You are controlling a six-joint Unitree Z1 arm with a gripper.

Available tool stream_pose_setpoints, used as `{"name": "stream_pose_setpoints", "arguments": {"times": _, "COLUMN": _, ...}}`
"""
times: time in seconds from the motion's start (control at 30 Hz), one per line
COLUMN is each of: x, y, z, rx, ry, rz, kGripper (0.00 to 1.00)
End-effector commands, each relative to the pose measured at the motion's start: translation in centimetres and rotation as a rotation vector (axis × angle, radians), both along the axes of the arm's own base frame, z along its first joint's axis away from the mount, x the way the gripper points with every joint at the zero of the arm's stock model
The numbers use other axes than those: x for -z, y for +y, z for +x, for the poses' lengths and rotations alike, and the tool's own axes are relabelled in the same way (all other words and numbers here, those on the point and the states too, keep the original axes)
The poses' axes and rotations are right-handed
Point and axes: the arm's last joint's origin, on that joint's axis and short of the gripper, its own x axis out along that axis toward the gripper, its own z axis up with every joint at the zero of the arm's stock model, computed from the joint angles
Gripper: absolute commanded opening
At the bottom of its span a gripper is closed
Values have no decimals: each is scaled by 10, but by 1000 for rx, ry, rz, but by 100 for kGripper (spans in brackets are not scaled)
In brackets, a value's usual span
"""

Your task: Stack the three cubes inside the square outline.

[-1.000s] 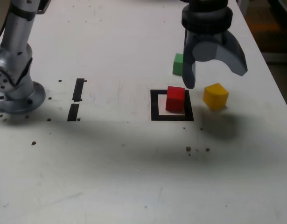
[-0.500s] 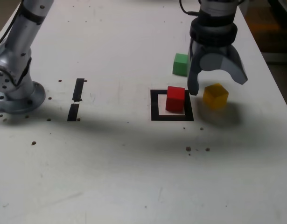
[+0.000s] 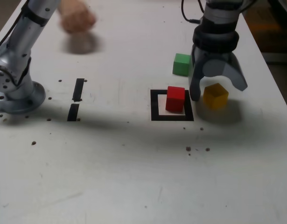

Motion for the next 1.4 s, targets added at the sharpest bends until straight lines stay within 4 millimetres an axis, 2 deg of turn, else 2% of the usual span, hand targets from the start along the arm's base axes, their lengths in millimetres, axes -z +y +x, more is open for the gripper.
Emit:
{"name": "stream_pose_setpoints", "arguments": {"times": 0.0, "x": 4, "y": 1, "z": 1, "rx": -4, "ry": 8, "rz": -6, "kGripper": 89}}
{"name": "stream_pose_setpoints", "arguments": {"times": 0.3, "x": 10, "y": 0, "z": 0, "rx": -3, "ry": 29, "rz": -10, "kGripper": 76}}
{"name": "stream_pose_setpoints", "arguments": {"times": 0.63, "x": 8, "y": -7, "z": 4, "rx": 16, "ry": -26, "rz": 17, "kGripper": 33}}
{"name": "stream_pose_setpoints", "arguments": {"times": 0.83, "x": 4, "y": -17, "z": 3, "rx": 40, "ry": -47, "rz": 26, "kGripper": 16}}
{"name": "stream_pose_setpoints", "arguments": {"times": 0.97, "x": -7, "y": -26, "z": -3, "rx": 55, "ry": -61, "rz": 44, "kGripper": 11}}
{"name": "stream_pose_setpoints", "arguments": {"times": 1.13, "x": -31, "y": -39, "z": -14, "rx": 79, "ry": -102, "rz": 60, "kGripper": 11}}
{"name": "stream_pose_setpoints", "arguments": {"times": 1.37, "x": -75, "y": -53, "z": -46, "rx": 124, "ry": -149, "rz": 88, "kGripper": 11}}
